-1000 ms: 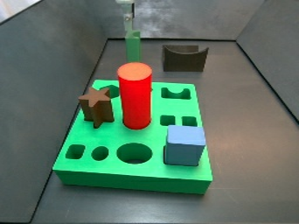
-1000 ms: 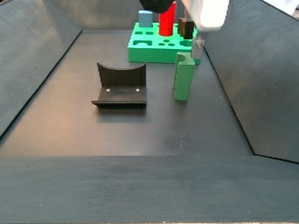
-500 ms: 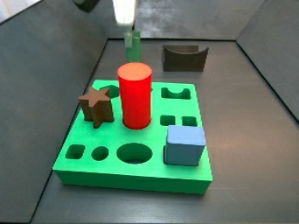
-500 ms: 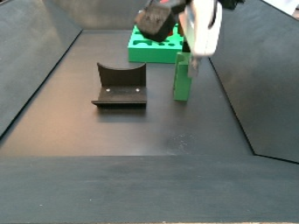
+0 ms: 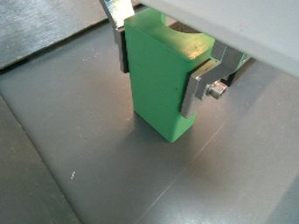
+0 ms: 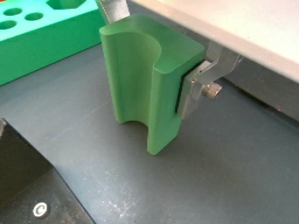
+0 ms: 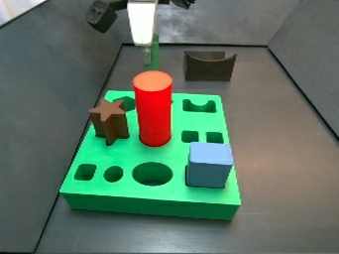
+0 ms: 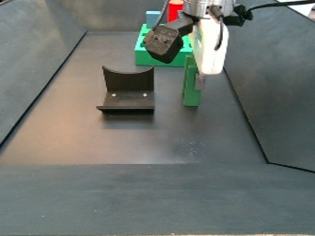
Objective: Pick up the arch object. Move up. Rotate the arch object. Move to above the board. Insert the arch object.
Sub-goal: Move to above the board.
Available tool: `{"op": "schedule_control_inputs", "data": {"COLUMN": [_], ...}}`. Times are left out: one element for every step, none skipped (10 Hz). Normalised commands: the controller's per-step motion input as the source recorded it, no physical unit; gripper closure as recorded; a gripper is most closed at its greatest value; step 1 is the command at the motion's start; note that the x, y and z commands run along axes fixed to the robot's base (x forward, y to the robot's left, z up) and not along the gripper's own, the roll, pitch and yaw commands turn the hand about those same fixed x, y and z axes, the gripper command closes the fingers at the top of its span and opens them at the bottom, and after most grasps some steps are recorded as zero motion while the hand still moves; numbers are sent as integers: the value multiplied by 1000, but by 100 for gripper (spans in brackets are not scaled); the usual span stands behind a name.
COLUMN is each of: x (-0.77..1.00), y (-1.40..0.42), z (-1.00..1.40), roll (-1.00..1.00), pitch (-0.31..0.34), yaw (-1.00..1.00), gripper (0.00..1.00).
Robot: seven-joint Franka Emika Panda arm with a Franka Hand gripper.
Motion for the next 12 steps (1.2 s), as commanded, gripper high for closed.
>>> {"op": "schedule_control_inputs", "data": {"x": [-50,-50,-48,-47,-48,-48,-47,-46,-43,-37,-34,-26], "y": [-132,-121,-108,-106,-97,-94,-86,-83,-79,-75,-72,-68], "z": [1000,1000,1000,1000,1000,1000,1000,1000,1000,1000,1000,1000], "roll": [-403,-385,-348,-332,-303,-289,-232,-207,-185,-169,-158,-146], "pitch": [60,55,41,33,20,15,10,12,19,29,42,50], "yaw": [3,4,-20,-30,-37,-41,-41,-37,-29,-21,-16,-11], "gripper": [100,100,100,100,100,100,100,100,100,100,100,100]}}
